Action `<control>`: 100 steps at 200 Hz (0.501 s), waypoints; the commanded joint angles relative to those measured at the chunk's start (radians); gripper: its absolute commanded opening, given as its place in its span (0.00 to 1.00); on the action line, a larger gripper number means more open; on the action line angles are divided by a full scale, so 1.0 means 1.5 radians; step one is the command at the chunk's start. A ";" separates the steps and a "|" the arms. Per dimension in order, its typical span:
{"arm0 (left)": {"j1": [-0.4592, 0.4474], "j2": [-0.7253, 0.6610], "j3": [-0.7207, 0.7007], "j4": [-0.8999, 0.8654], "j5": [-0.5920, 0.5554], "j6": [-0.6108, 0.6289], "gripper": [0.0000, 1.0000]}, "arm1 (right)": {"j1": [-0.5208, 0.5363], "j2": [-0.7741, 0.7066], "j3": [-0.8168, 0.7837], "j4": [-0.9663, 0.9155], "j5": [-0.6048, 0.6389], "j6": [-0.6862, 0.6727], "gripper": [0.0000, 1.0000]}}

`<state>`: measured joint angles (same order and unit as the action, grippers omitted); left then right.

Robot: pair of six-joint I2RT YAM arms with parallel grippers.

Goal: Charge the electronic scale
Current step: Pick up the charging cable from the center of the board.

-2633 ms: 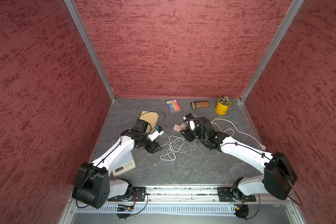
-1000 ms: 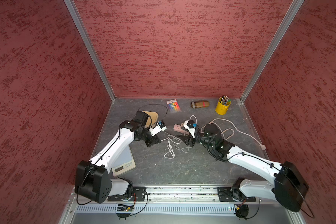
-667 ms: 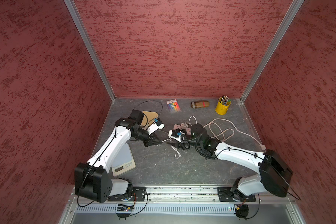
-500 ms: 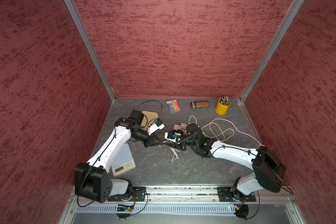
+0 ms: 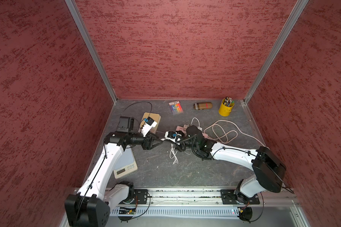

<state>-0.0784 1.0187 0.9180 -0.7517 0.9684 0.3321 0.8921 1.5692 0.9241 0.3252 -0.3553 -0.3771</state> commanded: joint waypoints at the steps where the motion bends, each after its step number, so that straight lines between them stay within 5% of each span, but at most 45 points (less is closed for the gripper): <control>1: 0.028 -0.058 -0.078 0.303 0.010 -0.306 0.53 | -0.007 -0.007 -0.016 0.045 0.000 0.113 0.00; 34: 0.014 -0.038 -0.107 0.342 -0.010 -0.428 0.47 | -0.021 0.006 -0.006 0.047 -0.026 0.201 0.00; 63: -0.015 0.002 -0.125 0.386 0.013 -0.477 0.46 | -0.022 0.011 -0.004 0.055 -0.027 0.215 0.00; 100: -0.027 0.057 -0.111 0.393 0.049 -0.503 0.34 | -0.022 0.014 0.002 0.044 0.000 0.214 0.00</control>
<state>-0.1081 1.0813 0.7383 -0.2188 0.9958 -0.3557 0.8619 1.5791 0.9104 0.3634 -0.3733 -0.0887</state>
